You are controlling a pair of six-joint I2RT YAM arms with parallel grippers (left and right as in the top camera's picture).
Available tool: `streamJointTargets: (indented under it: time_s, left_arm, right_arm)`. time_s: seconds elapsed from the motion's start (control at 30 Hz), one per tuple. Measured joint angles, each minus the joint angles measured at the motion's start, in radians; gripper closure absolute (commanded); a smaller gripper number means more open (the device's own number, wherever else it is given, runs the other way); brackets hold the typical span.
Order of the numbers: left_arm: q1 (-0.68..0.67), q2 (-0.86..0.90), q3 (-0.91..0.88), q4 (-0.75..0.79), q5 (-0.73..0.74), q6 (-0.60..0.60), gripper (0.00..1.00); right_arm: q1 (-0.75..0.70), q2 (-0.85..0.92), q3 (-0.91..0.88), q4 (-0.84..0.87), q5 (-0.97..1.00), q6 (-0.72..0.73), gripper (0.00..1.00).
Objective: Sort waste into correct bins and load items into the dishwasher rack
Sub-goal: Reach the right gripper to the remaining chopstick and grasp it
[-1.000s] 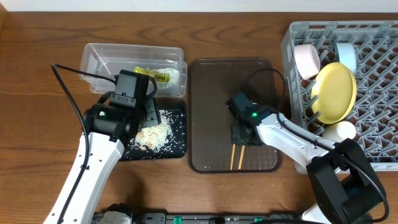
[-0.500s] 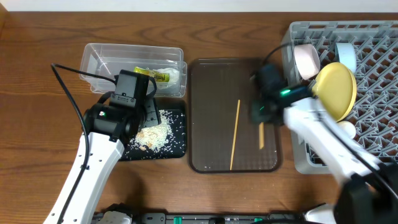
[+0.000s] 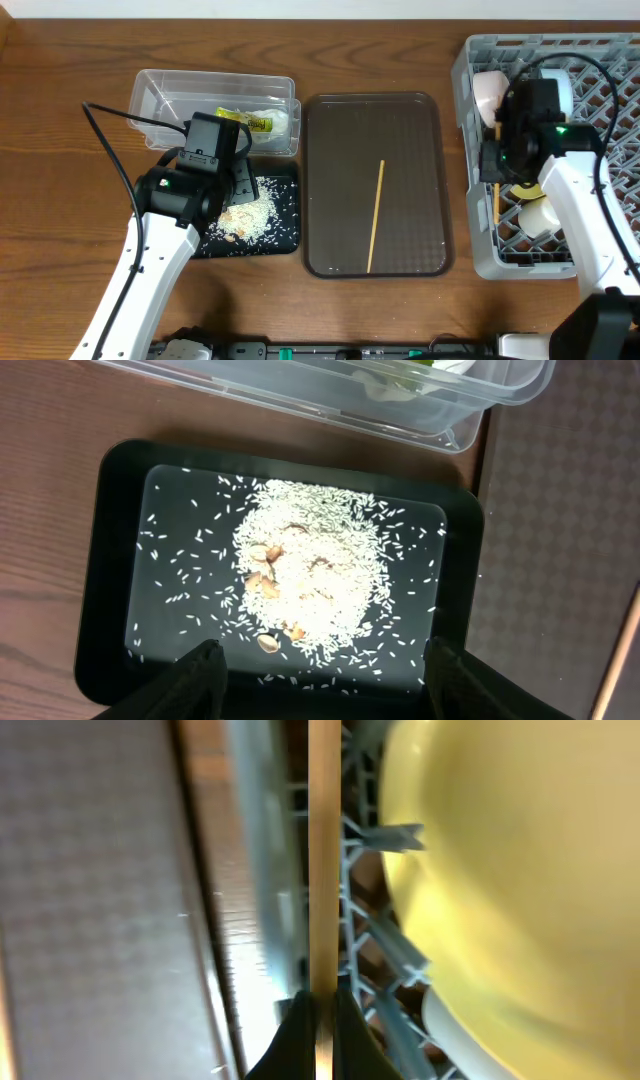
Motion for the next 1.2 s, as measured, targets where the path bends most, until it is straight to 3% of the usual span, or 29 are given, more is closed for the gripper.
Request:
streamJointTargets:
  time_s: [0.07,0.13,0.37,0.7,1.03,1.1,1.2]
  left_arm:
    - [0.0,0.0,0.0,0.0,0.0,0.0,0.34]
    - [0.0,0.0,0.0,0.0,0.0,0.0,0.34]
    - [0.0,0.0,0.0,0.0,0.0,0.0,0.34]
    - [0.0,0.0,0.0,0.0,0.0,0.0,0.34]
    - [0.0,0.0,0.0,0.0,0.0,0.0,0.34]
    - [0.0,0.0,0.0,0.0,0.0,0.0,0.34]
    - [0.0,0.0,0.0,0.0,0.0,0.0,0.34]
  right_arm:
    - [-0.013,0.002,-0.013,0.018,0.001,-0.009,0.74]
    - [-0.015,0.002,-0.016,0.036,0.001,-0.018,0.65]
    - [0.042,0.002,0.008,0.087,-0.072,-0.024,0.51]
    - [0.316,0.002,0.005,0.152,-0.156,0.116,0.48]
    - [0.543,0.133,-0.164,0.339,-0.106,0.352,0.48]
    - [0.574,0.176,-0.185,0.363,-0.104,0.389,0.52]
    - [0.602,0.236,-0.191,0.378,-0.097,0.429,0.69]
